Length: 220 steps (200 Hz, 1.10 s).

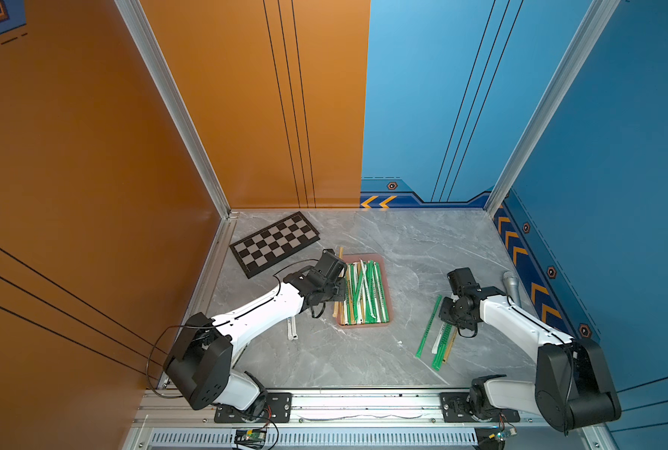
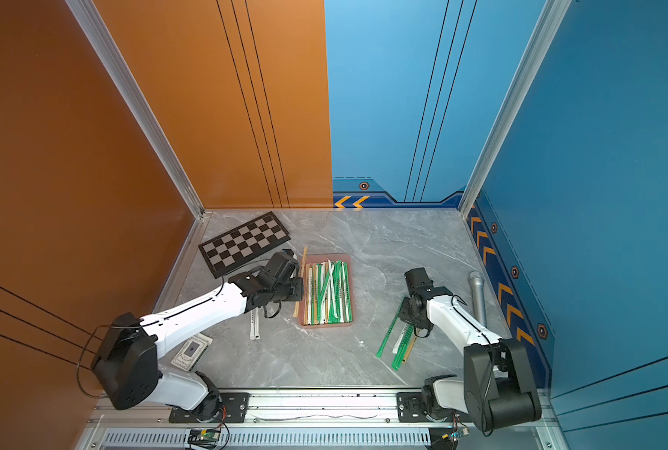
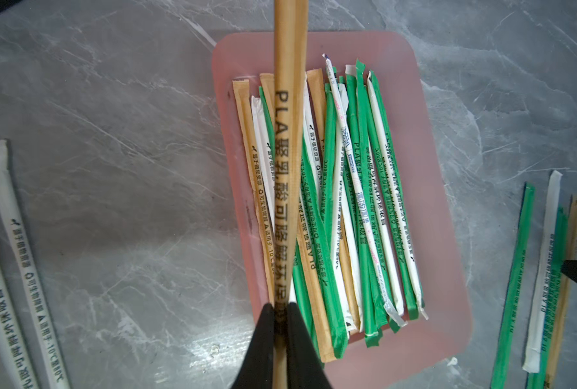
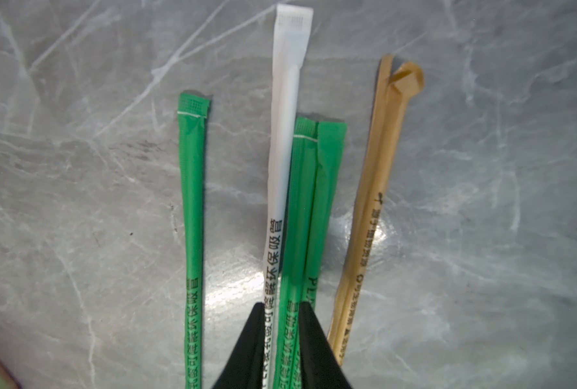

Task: Put the straws into the storage box
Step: Place the straw in the storage box, then pick up the straw from the center of the board.

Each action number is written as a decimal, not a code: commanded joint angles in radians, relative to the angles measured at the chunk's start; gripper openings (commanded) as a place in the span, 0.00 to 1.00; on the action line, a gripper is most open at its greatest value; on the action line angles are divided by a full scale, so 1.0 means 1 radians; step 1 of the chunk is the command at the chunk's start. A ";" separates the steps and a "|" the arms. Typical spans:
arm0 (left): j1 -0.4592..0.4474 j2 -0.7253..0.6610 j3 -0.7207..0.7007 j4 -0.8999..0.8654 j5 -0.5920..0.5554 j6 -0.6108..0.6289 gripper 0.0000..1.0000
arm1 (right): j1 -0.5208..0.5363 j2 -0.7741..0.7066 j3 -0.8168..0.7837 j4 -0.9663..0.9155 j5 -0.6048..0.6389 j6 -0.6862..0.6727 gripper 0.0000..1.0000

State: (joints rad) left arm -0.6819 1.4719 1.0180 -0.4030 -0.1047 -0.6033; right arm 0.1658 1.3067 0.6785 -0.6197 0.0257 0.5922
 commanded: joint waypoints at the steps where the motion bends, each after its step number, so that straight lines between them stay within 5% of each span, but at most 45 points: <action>1: -0.017 0.033 0.037 0.043 0.048 -0.025 0.11 | 0.018 -0.010 -0.019 -0.008 -0.015 0.027 0.21; 73: -0.022 0.083 0.024 0.081 0.068 -0.043 0.19 | 0.055 0.033 -0.013 0.008 -0.009 0.038 0.21; 109: -0.025 0.067 0.019 0.081 0.051 -0.043 0.42 | 0.056 0.031 -0.014 0.008 -0.008 0.040 0.20; 173: -0.026 0.035 -0.015 0.081 0.031 -0.041 0.64 | 0.064 0.049 -0.013 0.013 -0.007 0.043 0.20; 220: -0.026 -0.008 -0.044 0.081 -0.005 -0.039 0.93 | 0.071 0.072 -0.013 0.020 -0.006 0.044 0.19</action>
State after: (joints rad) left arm -0.7010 1.5093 0.9966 -0.3134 -0.0643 -0.6487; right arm 0.2279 1.3640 0.6720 -0.6094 0.0223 0.6186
